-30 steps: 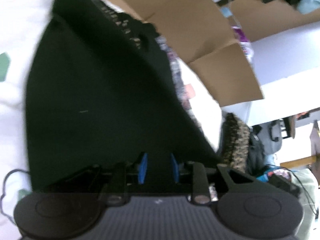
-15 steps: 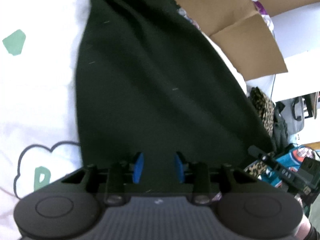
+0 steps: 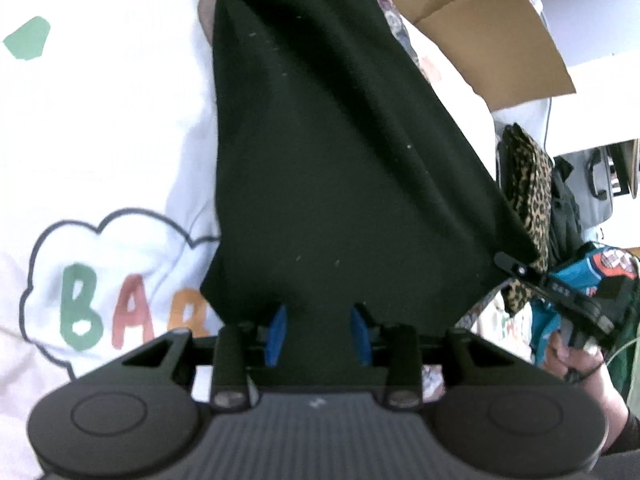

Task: Fold clothes
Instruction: 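Lift the lengthwise-folded black shorts off the bed with both grippers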

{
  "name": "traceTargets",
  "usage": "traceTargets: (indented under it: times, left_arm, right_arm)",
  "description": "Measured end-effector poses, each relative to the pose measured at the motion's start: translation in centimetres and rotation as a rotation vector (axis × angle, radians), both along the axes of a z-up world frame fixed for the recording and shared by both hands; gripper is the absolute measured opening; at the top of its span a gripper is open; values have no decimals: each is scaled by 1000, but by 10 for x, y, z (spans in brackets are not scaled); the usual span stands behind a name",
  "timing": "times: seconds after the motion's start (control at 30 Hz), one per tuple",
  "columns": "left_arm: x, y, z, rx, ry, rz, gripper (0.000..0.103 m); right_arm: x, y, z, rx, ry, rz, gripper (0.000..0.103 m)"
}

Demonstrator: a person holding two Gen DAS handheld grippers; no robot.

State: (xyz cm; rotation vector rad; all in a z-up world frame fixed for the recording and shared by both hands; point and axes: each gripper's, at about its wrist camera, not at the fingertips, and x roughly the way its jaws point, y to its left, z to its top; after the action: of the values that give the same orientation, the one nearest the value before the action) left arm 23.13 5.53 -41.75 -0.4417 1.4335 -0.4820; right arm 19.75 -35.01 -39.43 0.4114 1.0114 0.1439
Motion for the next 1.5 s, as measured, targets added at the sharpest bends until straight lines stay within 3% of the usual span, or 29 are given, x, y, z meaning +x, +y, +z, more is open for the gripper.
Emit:
traceTargets:
  times: [0.27, 0.47, 0.5, 0.77, 0.8, 0.83, 0.87, 0.9, 0.93, 1.2, 1.5]
  left_arm:
    - [-26, 0, -12, 18, 58, -29, 47]
    - [-42, -1, -27, -23, 130, -25, 47]
    - [-46, 3, -31, -39, 145, -21, 47]
    - [-70, 28, -42, -157, 191, 27, 45]
    - [-71, 27, -44, -162, 198, 23, 41]
    - [-71, 26, -46, -167, 205, 19, 31]
    - [-72, 26, -47, -173, 211, 15, 18]
    - [-72, 26, -46, -183, 210, 10, 11]
    - [-73, 26, -45, -193, 210, 5, 5]
    - [-72, 26, -33, -292, 187, -19, 3]
    - [-68, 15, -41, -305, 193, -45, 2]
  right_arm:
    - [-4, -19, -19, 6, 62, -104, 4]
    - [-3, -22, -16, -31, 30, -106, 28]
    - [-2, -23, -17, -33, 28, -109, 29]
    - [11, -32, -16, -33, 7, -143, 29]
    - [13, -32, -16, -34, 9, -139, 28]
    - [14, -32, -17, -36, 11, -134, 26]
    - [16, -32, -17, -35, 15, -128, 17]
    - [17, -32, -18, -30, 20, -120, 8]
    - [18, -33, -18, -22, 24, -111, 8]
    - [16, -41, 2, -26, -19, -91, 5]
    - [5, -63, 1, -31, 2, -149, 5]
